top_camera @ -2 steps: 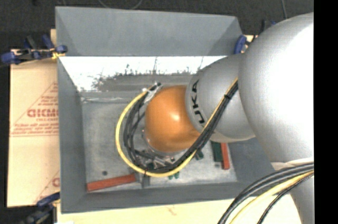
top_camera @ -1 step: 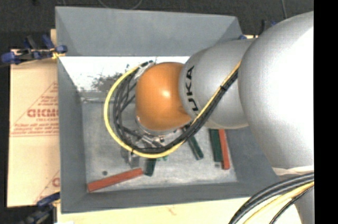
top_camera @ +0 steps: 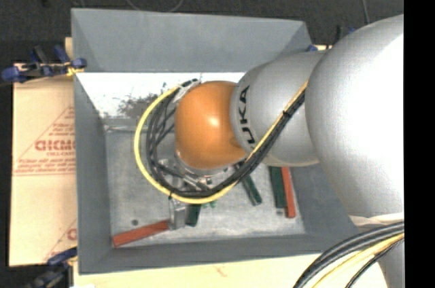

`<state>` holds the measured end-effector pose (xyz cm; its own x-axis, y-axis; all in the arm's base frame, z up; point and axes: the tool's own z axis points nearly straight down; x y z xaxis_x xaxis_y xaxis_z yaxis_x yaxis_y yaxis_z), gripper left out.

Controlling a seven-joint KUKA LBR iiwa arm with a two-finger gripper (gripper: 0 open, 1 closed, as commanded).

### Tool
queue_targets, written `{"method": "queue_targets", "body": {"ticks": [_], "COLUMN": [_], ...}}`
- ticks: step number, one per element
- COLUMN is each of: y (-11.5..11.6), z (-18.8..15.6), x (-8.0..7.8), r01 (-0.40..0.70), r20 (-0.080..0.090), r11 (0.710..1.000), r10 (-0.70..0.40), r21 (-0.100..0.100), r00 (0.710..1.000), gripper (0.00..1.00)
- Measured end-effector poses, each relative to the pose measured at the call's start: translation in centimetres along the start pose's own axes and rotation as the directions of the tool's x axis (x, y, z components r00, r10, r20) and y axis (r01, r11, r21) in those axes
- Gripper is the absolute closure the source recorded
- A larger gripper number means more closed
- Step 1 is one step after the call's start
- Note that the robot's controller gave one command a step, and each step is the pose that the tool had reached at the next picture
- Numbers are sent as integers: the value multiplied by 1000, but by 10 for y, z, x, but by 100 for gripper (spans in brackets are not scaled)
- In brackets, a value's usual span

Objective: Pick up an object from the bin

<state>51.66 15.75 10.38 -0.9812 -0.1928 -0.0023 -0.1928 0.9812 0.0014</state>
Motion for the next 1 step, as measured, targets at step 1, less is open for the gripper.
{"method": "queue_targets", "body": {"ticks": [1], "y": [-18], "z": [29], "x": [41], "r01": [83], "r20": [28], "r11": [997], "r10": [-83], "r21": [0], "r00": [996], "gripper": [0]}}
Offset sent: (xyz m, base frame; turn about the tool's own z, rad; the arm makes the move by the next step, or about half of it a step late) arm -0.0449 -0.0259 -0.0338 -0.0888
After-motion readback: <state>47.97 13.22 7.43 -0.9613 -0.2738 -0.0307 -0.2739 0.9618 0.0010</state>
